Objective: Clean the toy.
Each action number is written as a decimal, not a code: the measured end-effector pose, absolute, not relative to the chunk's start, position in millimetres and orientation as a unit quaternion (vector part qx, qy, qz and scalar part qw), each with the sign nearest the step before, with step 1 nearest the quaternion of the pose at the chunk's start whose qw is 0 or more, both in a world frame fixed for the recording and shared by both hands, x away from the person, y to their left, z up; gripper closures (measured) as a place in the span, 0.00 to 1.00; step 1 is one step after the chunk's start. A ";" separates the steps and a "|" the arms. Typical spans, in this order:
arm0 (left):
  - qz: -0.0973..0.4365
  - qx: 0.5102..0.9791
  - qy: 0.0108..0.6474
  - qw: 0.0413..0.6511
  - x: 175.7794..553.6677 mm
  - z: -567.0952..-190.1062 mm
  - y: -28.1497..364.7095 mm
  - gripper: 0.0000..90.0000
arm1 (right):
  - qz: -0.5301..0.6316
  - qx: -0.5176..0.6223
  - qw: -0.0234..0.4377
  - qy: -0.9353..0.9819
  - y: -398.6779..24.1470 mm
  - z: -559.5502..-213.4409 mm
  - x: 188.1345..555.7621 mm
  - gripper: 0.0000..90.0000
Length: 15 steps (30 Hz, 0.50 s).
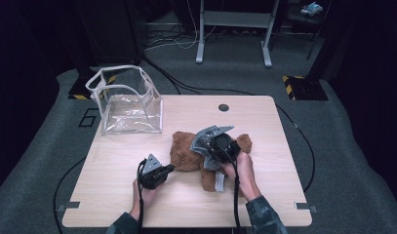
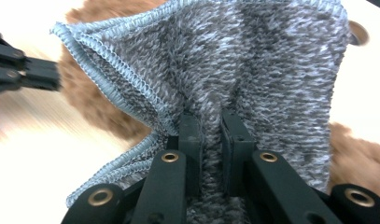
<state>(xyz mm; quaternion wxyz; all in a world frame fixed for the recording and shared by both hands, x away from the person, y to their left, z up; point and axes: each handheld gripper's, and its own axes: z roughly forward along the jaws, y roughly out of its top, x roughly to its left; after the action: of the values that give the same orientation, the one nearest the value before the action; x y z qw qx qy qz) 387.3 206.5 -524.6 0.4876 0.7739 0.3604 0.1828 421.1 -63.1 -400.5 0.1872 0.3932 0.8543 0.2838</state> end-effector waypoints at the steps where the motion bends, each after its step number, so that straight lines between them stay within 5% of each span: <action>1: 0.183 0.774 0.360 0.488 387.3 -524.6 206.5 0.99 | 0.284 0.393 0.187 0.854 -63.1 -400.5 421.1 0.90; 15: 0.186 0.775 0.358 0.487 387.0 -524.4 205.8 0.99 | 0.270 0.475 0.209 0.811 -134.1 -407.5 413.5 0.90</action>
<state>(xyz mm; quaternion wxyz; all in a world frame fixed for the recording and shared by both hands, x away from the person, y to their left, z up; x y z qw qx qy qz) 387.0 205.8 -524.4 0.4865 0.7751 0.3578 0.1857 413.5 -134.1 -407.5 0.2092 0.4752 0.8108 0.2703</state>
